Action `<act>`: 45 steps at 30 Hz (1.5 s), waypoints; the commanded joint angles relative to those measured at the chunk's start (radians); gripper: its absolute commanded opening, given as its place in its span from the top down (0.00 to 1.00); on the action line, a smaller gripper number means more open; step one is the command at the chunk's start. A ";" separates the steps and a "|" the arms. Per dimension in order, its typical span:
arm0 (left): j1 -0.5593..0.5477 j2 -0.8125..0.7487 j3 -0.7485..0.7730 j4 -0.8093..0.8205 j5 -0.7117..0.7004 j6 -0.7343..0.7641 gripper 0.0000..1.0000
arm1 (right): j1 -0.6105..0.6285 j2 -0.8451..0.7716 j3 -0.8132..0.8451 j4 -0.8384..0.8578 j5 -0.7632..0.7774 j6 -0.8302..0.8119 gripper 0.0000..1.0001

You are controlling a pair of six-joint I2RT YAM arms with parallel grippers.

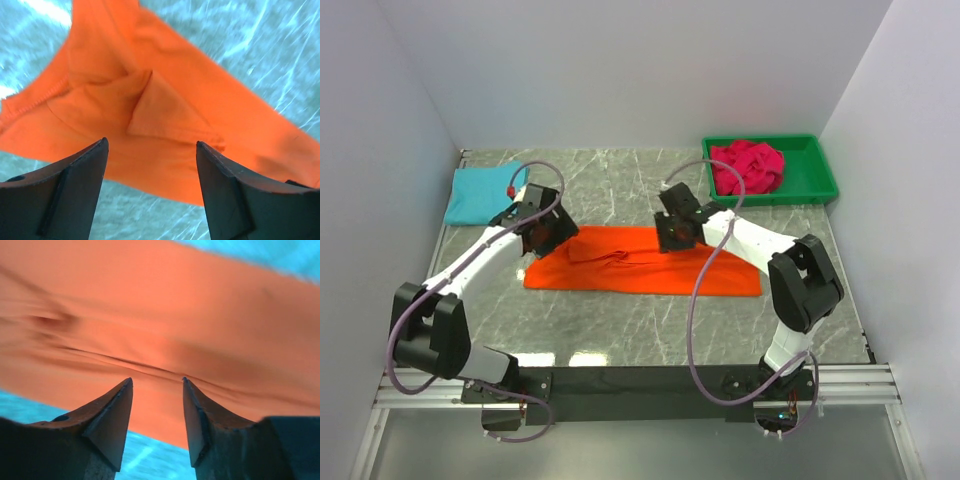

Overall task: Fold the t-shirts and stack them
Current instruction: Fold the tshirt

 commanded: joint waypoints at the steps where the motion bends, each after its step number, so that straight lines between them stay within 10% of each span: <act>1: -0.032 0.029 0.003 -0.012 -0.012 -0.036 0.24 | -0.055 -0.045 -0.059 -0.094 0.020 0.017 0.49; 17: -0.043 0.330 0.081 0.027 -0.067 -0.015 0.39 | -0.069 0.007 -0.216 -0.130 -0.033 -0.009 0.52; 29: 0.026 0.626 0.403 0.025 -0.108 0.282 0.36 | 0.049 0.065 -0.185 -0.235 -0.227 -0.049 0.57; 45: 0.040 1.066 1.012 0.014 0.069 0.528 0.31 | 0.350 0.394 0.330 -0.257 -0.434 0.041 0.56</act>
